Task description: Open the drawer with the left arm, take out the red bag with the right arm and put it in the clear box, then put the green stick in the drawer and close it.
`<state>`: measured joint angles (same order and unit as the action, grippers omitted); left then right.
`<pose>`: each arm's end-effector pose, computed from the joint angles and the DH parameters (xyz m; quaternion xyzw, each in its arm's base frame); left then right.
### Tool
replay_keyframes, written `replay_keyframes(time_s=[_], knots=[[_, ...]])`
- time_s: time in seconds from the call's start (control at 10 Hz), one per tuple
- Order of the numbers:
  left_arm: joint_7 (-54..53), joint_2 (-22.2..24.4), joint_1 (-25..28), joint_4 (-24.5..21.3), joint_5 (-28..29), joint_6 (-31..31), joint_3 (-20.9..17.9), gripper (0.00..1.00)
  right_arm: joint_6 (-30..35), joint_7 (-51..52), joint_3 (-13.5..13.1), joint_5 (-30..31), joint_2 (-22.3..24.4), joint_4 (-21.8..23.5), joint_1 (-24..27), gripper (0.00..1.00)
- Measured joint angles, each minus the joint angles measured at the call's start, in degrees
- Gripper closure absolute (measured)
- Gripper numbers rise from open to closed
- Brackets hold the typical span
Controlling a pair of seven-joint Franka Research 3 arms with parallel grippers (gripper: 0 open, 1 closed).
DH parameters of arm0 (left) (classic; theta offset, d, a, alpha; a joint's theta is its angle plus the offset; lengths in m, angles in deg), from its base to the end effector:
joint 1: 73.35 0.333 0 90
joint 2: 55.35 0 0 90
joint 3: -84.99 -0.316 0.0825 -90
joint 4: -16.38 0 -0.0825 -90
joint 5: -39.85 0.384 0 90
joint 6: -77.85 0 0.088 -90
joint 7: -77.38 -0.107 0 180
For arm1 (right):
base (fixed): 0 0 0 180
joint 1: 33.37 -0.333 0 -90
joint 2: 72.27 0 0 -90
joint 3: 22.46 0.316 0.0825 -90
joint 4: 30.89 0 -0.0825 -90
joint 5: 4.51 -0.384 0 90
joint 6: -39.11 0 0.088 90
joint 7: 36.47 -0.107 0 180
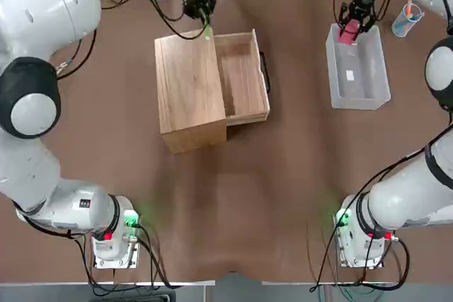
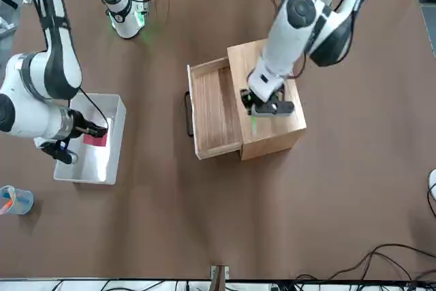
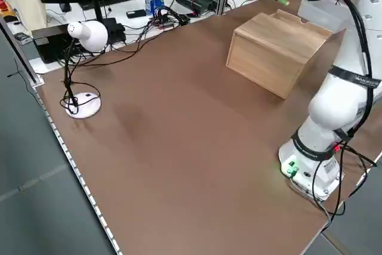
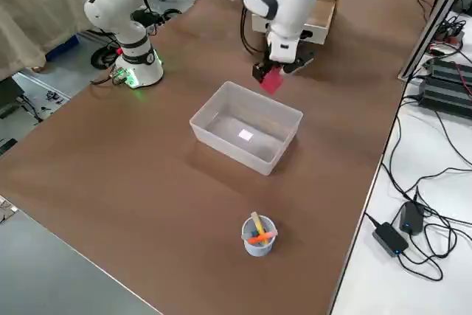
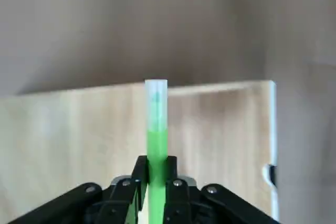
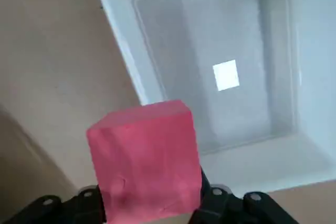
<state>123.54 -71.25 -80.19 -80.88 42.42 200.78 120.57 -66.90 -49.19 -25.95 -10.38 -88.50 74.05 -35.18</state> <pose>0.5044 -0.4103 0.4790 0.9913 0.0402 0.0386 0.1193 0.5960 -0.0075 0.3594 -0.9800 0.1444 0.1344 0.0255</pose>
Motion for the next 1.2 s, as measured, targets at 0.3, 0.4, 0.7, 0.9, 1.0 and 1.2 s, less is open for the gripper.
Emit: replay_keyframes(time_s=[0.3, 0.4, 0.7, 0.9, 1.0, 1.2], knots=[[7.2, -6.2, -7.0, 4.0, 3.9, 0.0, 0.2, 0.82, -12.3, 12.7, 0.1, 2.7, 0.0, 7.9, 4.4, 0.41], [10.4, -8.5, -9.2, 4.8, 6.8, 0.0, 0.2, 0.82, -18.7, 17.2, 0.1, 2.8, -0.1, 11.2, 6.6, 0.41], [13.6, -16.7, -14.3, 10.1, 10.5, 0.0, 0.0, 0.82, -26.7, 22.4, 0.1, 2.8, -2.3, 14.8, 9.7, 0.41], [14.0, -20.7, -15.2, 11.5, 13.0, 0.0, -0.1, 0.82, -26.6, 22.3, 0.6, 2.8, -2.9, 15.2, 9.7, 0.41], [14.5, -22.2, -15.2, 11.7, 15.1, 0.0, -0.2, 0.82, -26.6, 21.8, 0.7, 2.7, -3.2, 15.8, 9.7, 0.41], [16.9, -24.7, -15.4, 11.9, 19.2, 0.1, -0.2, 0.82, -26.3, 19.2, 0.9, 2.7, -3.8, 16.4, 9.6, 0.41]])
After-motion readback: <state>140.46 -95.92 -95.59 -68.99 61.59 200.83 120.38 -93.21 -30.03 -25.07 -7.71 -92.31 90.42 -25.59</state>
